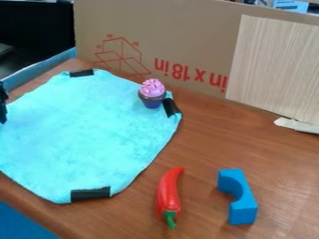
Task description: Fold the cloth from bottom left to top right
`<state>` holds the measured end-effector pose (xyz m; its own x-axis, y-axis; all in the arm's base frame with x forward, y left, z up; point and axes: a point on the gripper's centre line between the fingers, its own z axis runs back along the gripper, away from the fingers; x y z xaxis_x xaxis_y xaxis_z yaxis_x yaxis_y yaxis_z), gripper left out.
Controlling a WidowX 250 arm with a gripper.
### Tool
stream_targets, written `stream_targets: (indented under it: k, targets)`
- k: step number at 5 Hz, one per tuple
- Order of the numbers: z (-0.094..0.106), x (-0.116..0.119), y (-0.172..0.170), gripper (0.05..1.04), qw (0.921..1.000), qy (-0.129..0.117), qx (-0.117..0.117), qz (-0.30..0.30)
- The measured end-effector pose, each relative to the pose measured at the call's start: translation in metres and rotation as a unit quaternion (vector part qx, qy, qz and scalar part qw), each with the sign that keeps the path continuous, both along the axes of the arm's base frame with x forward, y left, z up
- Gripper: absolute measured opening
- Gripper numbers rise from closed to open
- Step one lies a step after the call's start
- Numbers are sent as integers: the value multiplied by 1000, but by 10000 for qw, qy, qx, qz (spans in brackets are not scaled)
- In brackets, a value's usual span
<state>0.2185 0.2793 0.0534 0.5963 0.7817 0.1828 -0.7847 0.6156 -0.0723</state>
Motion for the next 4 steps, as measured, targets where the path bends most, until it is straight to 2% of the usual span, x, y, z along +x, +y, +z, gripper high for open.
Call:
stream_targets:
  k: [2,3,4]
  targets:
    - [0,-2,4,1000,9997,144,177,-2]
    - [1,0,7,962,9996,90,277,48]
    - [-4,3,9,837,9992,107,361,105]
